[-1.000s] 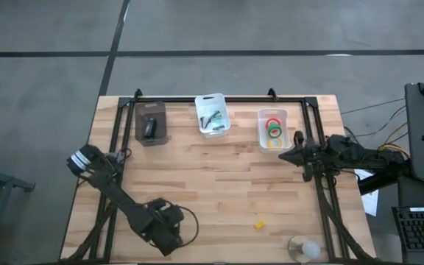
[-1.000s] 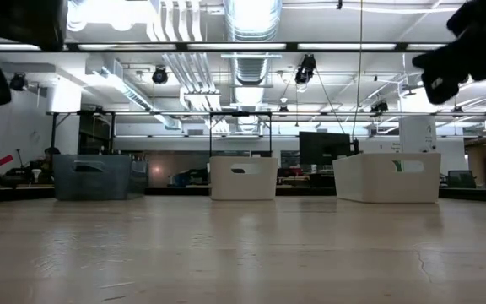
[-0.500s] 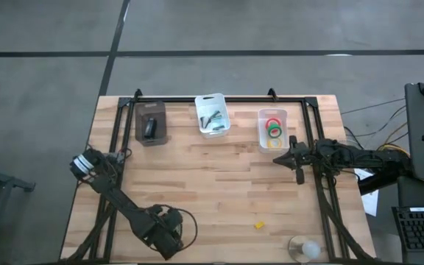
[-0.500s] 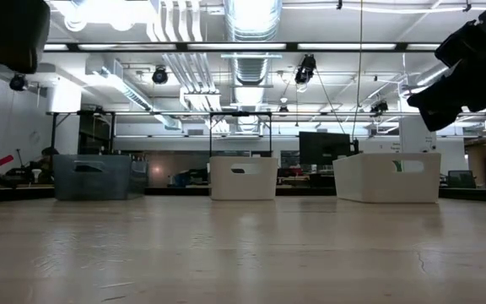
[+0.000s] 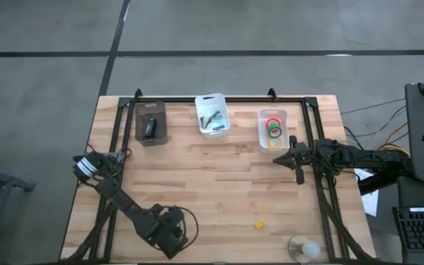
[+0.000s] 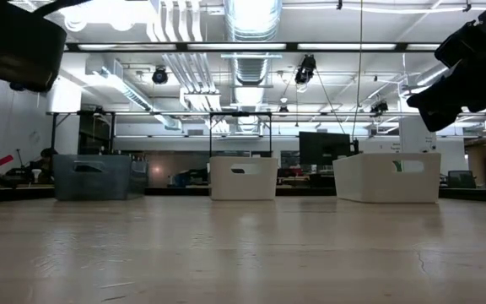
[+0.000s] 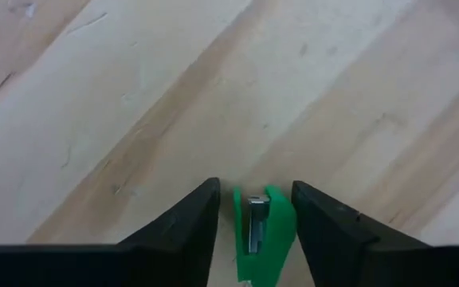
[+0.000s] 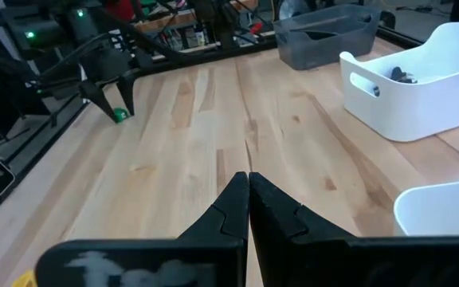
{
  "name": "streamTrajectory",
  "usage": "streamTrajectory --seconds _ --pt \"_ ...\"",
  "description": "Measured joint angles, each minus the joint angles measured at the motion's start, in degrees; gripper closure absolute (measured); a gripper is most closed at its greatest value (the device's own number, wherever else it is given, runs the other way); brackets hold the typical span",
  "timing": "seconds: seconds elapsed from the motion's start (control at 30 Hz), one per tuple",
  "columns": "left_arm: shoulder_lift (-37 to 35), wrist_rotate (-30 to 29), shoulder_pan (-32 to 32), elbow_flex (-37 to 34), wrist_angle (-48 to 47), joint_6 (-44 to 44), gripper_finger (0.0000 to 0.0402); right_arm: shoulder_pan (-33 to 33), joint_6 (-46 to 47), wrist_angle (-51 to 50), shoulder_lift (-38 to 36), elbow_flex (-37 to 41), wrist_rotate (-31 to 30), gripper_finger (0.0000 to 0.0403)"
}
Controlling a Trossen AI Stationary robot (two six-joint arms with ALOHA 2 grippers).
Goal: Pick and place Stapler, Stapler remover, tape
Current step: Put the green stapler into the black bin
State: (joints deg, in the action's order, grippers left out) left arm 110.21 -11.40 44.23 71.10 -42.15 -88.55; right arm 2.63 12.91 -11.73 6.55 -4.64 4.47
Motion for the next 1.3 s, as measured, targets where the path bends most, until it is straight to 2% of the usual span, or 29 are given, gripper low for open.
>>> streamTrajectory --seconds 0.17,0.27,0.5,0.63,0.73,0.87,0.97,1.13,1.3 --pt "-1.9 0.6 -0.1 -0.2 -0.1 -6.0 0.0274 0.0 0.0 0.0 0.0 0.0 0.0 0.0394" --pt "-2.2 3.1 -0.1 0.1 2.1 -8.4 0.0294 0.0 0.0 0.0 0.0 0.0 0.0 0.0394" --pt "-2.3 2.2 -1.5 -0.5 -0.3 -4.8 0.034 0.0 0.0 0.0 0.0 0.0 0.0 0.0394" --pt "-2.3 -5.9 -3.2 -0.9 -3.2 -4.1 0.0348 0.0 0.0 0.0 0.0 0.0 0.0 0.0394" --pt "-2.3 -12.4 -5.1 -1.1 -5.9 -4.3 0.0339 0.0 0.0 0.0 0.0 0.0 0.0 0.0394" --pt "-2.3 -20.6 -9.4 -1.1 -10.3 -4.8 0.0321 0.0 0.0 0.0 0.0 0.0 0.0 0.0394" --pt "-2.3 -25.7 -14.0 -1.1 -13.0 -5.8 0.0324 0.0 0.0 0.0 0.0 0.0 0.0 0.0394" --pt "-2.5 -27.6 -23.5 -1.0 -18.3 -9.5 0.0343 0.0 0.0 0.0 0.0 0.0 0.0 0.0394" --pt "-6.1 -28.2 -31.8 -0.2 -19.7 -3.3 0.0342 0.0 0.0 0.0 0.0 0.0 0.0 0.0394"
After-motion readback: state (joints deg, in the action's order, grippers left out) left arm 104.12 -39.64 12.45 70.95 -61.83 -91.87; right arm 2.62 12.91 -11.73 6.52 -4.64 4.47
